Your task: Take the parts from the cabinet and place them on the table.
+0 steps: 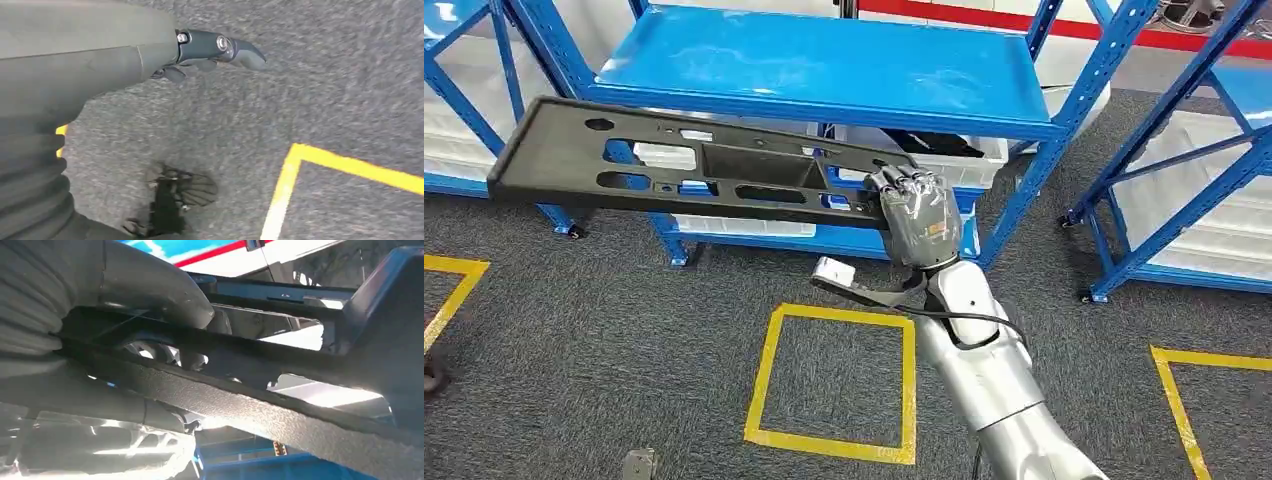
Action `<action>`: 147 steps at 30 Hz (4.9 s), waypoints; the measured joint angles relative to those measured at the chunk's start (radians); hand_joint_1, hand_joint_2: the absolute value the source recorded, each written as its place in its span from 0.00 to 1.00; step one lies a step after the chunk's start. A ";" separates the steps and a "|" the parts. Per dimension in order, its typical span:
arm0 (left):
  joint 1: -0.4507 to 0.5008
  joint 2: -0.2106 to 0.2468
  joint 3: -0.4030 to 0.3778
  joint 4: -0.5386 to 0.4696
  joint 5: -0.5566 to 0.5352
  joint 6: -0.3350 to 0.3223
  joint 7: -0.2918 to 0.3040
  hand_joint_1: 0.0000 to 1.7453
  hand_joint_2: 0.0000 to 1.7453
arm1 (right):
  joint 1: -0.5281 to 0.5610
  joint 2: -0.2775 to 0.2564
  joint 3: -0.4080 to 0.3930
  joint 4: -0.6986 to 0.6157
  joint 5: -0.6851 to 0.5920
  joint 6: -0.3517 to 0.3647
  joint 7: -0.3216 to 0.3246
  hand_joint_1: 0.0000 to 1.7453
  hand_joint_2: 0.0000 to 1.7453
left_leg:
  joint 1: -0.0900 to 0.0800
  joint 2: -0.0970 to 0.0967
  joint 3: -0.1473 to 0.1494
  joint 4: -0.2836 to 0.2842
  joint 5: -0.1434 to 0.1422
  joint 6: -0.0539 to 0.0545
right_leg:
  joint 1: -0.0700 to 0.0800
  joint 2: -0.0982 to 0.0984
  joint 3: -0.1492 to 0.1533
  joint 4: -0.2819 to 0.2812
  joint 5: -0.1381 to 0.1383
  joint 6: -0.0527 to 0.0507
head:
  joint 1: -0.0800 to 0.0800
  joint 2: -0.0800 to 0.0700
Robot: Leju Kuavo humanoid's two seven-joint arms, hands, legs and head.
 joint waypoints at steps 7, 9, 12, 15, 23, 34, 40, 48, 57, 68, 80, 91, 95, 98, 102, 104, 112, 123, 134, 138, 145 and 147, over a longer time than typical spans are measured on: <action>-0.001 -0.005 0.000 0.000 -0.005 -0.002 0.002 0.00 1.00 | -0.010 0.005 0.000 -0.004 -0.002 -0.001 -0.002 0.98 1.00 | -0.005 0.003 -0.052 -0.015 0.086 -0.028 | 0.033 0.002 0.262 -0.362 0.026 -0.039 | 0.002 0.000; 0.002 -0.006 0.001 0.000 -0.006 -0.003 0.002 0.00 1.00 | -0.008 0.005 0.000 -0.003 -0.002 -0.001 -0.001 0.98 1.00 | -0.006 -0.001 -0.056 -0.038 0.113 -0.043 | 0.018 0.000 0.249 -0.372 0.056 -0.055 | 0.001 0.000; 0.002 -0.002 0.002 0.000 -0.008 -0.001 0.003 0.00 1.00 | -0.009 0.016 0.000 -0.004 -0.003 0.001 -0.001 0.98 1.00 | 0.001 0.000 -0.098 0.113 -0.090 -0.052 | 0.008 -0.002 0.219 -0.373 0.105 -0.081 | -0.008 0.000; 0.002 0.003 0.002 0.000 -0.008 -0.001 0.003 0.00 1.00 | -0.006 0.019 -0.001 -0.004 -0.003 0.004 0.000 0.98 1.00 | 0.005 0.000 -0.115 0.317 -0.150 -0.068 | 0.011 -0.004 0.169 -0.367 0.142 -0.078 | -0.008 0.000; -0.007 0.008 0.002 0.000 -0.010 -0.008 0.008 0.00 1.00 | -0.010 0.021 -0.016 -0.004 -0.001 0.003 0.005 0.98 1.00 | -0.004 -0.006 0.117 0.033 -0.126 -0.036 | 0.019 -0.005 0.087 -0.332 0.212 -0.028 | -0.007 0.000; -0.006 0.008 0.004 0.000 -0.007 -0.013 0.002 0.00 1.00 | -0.014 0.020 -0.024 -0.002 -0.005 0.004 0.002 0.98 1.00 | 0.004 0.005 -0.078 0.018 0.056 -0.017 | 0.005 0.000 0.171 -0.170 0.077 0.006 | 0.001 0.000; 0.002 0.008 0.008 0.000 -0.004 -0.013 0.000 0.00 1.00 | -0.023 0.032 -0.024 -0.002 -0.006 0.007 0.000 0.98 1.00 | 0.017 0.004 -0.076 -0.040 0.138 -0.063 | 0.002 0.003 0.227 -0.342 0.057 -0.064 | -0.005 0.000; 0.007 0.015 0.018 0.000 0.010 -0.010 -0.008 0.00 1.00 | -0.027 0.045 -0.024 0.003 -0.006 0.021 0.000 0.98 1.00 | 0.015 0.003 -0.037 0.260 -0.064 -0.071 | 0.017 0.000 0.098 -0.336 0.177 -0.080 | -0.011 0.000; 0.003 0.017 0.026 0.000 0.009 -0.009 -0.014 0.00 1.00 | -0.036 0.050 -0.026 0.005 -0.008 0.022 0.000 0.98 1.00 | 0.002 0.014 0.100 -0.015 -0.066 0.003 | 0.022 0.003 0.030 -0.282 0.151 -0.046 | -0.007 0.000; 0.004 0.010 0.027 0.000 0.005 -0.010 -0.016 0.00 1.00 | -0.038 0.047 -0.031 0.002 -0.001 0.021 0.000 0.98 1.00 | 0.012 0.017 -0.058 -0.028 0.103 -0.057 | 0.012 0.006 0.263 -0.347 0.004 -0.025 | -0.006 0.000; 0.011 0.013 0.029 0.000 0.000 -0.008 -0.021 0.00 1.00 | -0.024 0.046 -0.033 0.004 0.010 0.023 0.003 0.98 1.00 | 0.022 0.004 0.018 0.161 -0.047 -0.065 | 0.014 0.004 0.129 -0.344 0.147 -0.075 | -0.012 0.000; 0.007 0.015 0.029 0.000 -0.010 -0.001 -0.023 0.00 1.00 | -0.027 0.038 -0.047 0.004 0.013 0.021 0.006 0.98 1.00 | -0.017 0.005 0.089 -0.003 -0.084 -0.024 | 0.025 0.001 0.092 -0.353 0.199 -0.037 | -0.006 0.000; 0.007 0.011 0.029 0.000 -0.010 0.001 -0.022 0.00 1.00 | -0.026 0.037 -0.048 0.004 0.013 0.021 0.006 0.98 1.00 | -0.017 0.005 0.081 -0.003 -0.075 -0.019 | 0.025 0.001 0.088 -0.359 0.210 -0.036 | -0.006 0.000; 0.007 0.011 0.029 0.000 -0.011 0.001 -0.019 0.00 1.00 | -0.026 0.037 -0.048 0.004 0.013 0.021 0.006 0.98 1.00 | -0.018 0.005 0.080 -0.003 -0.074 -0.017 | 0.024 0.001 0.088 -0.362 0.212 -0.034 | -0.006 0.000; 0.007 0.011 0.029 0.000 -0.011 0.001 -0.019 0.00 1.00 | -0.026 0.037 -0.049 0.004 -0.022 0.031 -0.005 0.98 1.00 | -0.019 0.005 0.079 -0.003 -0.074 -0.017 | 0.023 0.001 0.088 -0.362 0.213 -0.033 | -0.006 0.000; 0.007 0.011 0.029 0.000 -0.011 0.000 -0.019 0.00 1.00 | -0.026 0.037 -0.049 0.004 -0.042 0.045 -0.021 0.98 1.00 | -0.018 0.005 0.080 -0.003 -0.073 -0.017 | 0.023 0.001 0.089 -0.362 0.213 -0.033 | -0.006 0.000; 0.007 0.013 0.034 0.000 0.006 0.000 -0.019 0.00 1.00 | -0.025 0.054 -0.043 0.014 -0.016 0.051 -0.036 0.98 1.00 | -0.018 0.005 0.079 -0.003 -0.070 -0.017 | 0.023 0.001 0.089 -0.363 0.214 -0.037 | -0.006 0.000; 0.010 0.021 0.059 0.000 0.023 0.008 -0.008 0.00 1.00 | -0.031 0.111 -0.011 0.036 0.047 0.063 0.007 0.98 1.00 | 0.002 -0.003 0.047 -0.021 -0.023 -0.005 | 0.003 0.002 -0.026 -0.038 0.050 -0.022 | -0.003 0.000; 0.015 0.026 0.063 0.000 0.019 0.016 -0.001 0.00 1.00 | -0.071 0.143 0.003 0.046 0.053 0.068 0.018 0.98 1.00 | 0.020 -0.006 -0.013 0.065 -0.065 -0.068 | -0.005 0.006 0.196 -0.370 0.123 -0.076 | -0.014 0.000; 0.018 0.027 0.064 0.000 0.011 0.017 0.001 0.00 1.00 | -0.062 0.143 0.005 0.054 0.053 0.068 0.019 0.98 1.00 | 0.023 -0.002 -0.093 0.271 -0.148 -0.085 | 0.002 -0.024 0.189 -0.366 0.124 -0.075 | -0.013 0.000; 0.017 0.026 0.064 0.000 -0.002 0.012 0.002 0.00 1.00 | -0.052 0.141 0.008 0.054 0.062 0.068 0.023 0.98 1.00 | 0.012 0.029 0.041 0.012 -0.047 -0.057 | 0.017 -0.058 0.177 -0.342 0.112 -0.033 | -0.007 0.000; 0.017 0.026 0.064 0.000 -0.007 0.012 0.002 0.00 1.00 | -0.054 0.146 0.010 0.054 0.069 0.075 0.023 0.98 1.00 | 0.011 0.012 0.043 -0.001 -0.035 -0.032 | 0.016 -0.067 0.166 -0.339 0.107 -0.016 | -0.008 0.000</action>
